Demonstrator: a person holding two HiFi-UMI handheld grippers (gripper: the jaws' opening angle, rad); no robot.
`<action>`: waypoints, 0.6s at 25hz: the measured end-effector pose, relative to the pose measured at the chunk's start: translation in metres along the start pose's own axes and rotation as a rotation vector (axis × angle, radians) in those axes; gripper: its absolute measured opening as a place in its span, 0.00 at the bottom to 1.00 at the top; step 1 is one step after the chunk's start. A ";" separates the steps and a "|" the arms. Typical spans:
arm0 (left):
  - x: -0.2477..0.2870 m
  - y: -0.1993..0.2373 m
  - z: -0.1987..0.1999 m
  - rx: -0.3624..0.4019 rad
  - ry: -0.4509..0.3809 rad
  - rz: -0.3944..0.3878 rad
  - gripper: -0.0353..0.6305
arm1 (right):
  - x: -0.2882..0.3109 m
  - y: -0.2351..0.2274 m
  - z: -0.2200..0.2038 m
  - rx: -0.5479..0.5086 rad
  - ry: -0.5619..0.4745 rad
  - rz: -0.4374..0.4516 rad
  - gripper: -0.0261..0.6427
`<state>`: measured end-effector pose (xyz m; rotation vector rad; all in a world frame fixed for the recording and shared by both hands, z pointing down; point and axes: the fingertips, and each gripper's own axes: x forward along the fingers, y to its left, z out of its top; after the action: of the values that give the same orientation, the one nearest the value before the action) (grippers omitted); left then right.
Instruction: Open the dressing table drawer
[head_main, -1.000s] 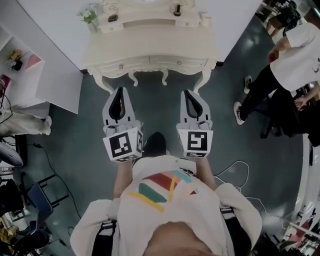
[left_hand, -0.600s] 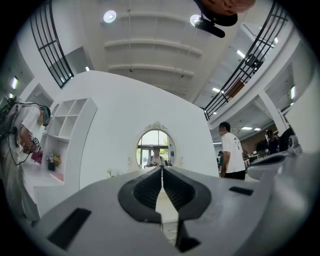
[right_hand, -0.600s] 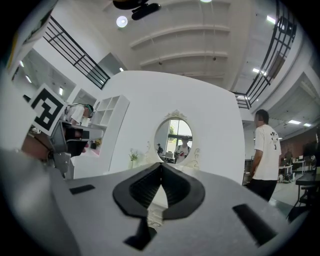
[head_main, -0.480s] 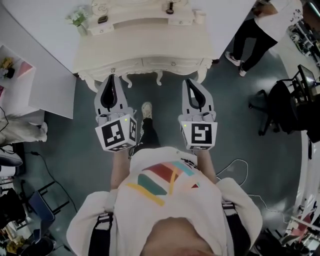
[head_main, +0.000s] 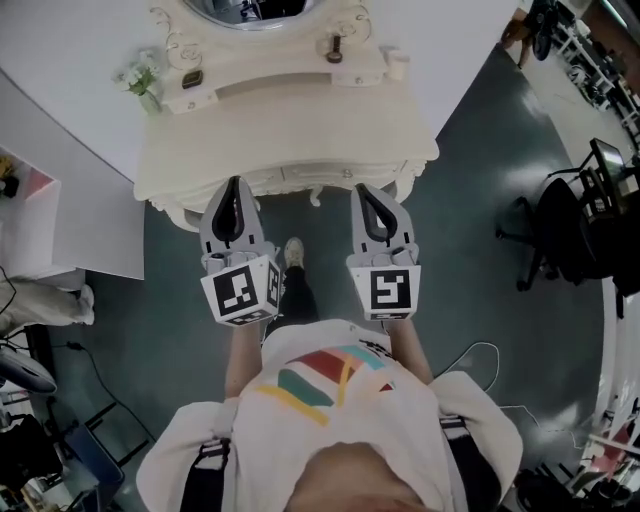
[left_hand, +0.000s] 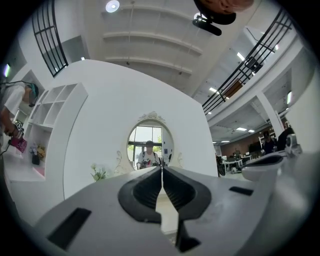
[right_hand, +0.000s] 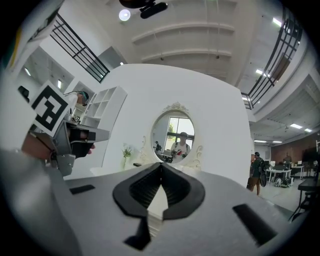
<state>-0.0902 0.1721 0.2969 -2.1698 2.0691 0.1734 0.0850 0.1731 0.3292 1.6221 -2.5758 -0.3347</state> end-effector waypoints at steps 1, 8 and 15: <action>0.011 0.005 -0.005 -0.005 0.007 -0.002 0.06 | 0.012 0.002 -0.003 -0.002 0.017 0.009 0.04; 0.099 0.042 -0.020 -0.019 0.029 -0.015 0.06 | 0.115 -0.008 -0.002 -0.020 0.030 0.004 0.04; 0.203 0.081 -0.017 -0.012 0.000 -0.043 0.06 | 0.228 -0.024 0.011 0.033 0.034 -0.016 0.04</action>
<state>-0.1619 -0.0343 0.2761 -2.2184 2.0250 0.1817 0.0052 -0.0402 0.3022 1.6450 -2.5578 -0.2651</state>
